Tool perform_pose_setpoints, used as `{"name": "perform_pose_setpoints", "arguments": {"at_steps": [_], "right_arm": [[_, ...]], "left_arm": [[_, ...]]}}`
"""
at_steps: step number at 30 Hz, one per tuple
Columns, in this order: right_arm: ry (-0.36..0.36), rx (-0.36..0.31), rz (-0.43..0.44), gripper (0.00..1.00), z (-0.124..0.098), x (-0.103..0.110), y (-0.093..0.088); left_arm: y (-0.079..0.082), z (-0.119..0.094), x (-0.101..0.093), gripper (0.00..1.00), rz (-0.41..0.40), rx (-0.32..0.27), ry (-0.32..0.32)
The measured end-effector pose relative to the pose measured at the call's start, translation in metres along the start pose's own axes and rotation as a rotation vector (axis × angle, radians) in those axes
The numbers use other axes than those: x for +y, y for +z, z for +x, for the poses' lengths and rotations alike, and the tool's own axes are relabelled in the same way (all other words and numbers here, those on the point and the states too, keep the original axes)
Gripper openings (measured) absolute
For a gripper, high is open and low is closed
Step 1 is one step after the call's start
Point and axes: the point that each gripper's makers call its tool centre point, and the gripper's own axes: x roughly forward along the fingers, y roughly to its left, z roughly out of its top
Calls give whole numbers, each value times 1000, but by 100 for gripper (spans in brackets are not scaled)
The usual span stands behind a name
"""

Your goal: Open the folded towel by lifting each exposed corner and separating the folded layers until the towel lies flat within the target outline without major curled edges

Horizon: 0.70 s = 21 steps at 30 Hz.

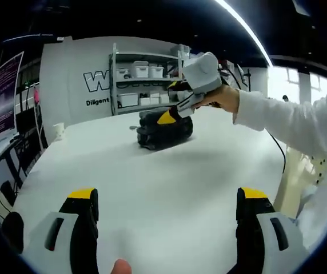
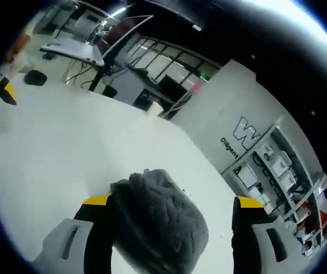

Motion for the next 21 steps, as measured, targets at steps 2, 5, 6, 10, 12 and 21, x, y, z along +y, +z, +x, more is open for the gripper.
{"name": "perform_pose_setpoints", "arguments": {"at_steps": [2, 5, 6, 10, 12, 21], "right_arm": [[-7, -6, -12, 79, 3, 1, 2], [-30, -2, -67, 74, 4, 2, 2], [-31, 2, -72, 72, 3, 3, 2], [-16, 2, -60, 66, 10, 9, 5], [-10, 13, -87, 63, 13, 15, 4], [-6, 13, -154, 44, 23, 27, 7]], "left_arm": [[-1, 1, 0, 100, 0, 1, -2], [-1, 2, 1, 100, -4, 2, -4], [-1, 2, 1, 100, -5, -1, -5], [-2, 2, -1, 100, -8, 0, -11], [-4, 2, -1, 100, -8, 3, -13], [-6, 1, 1, 100, -13, 6, -11]]}}
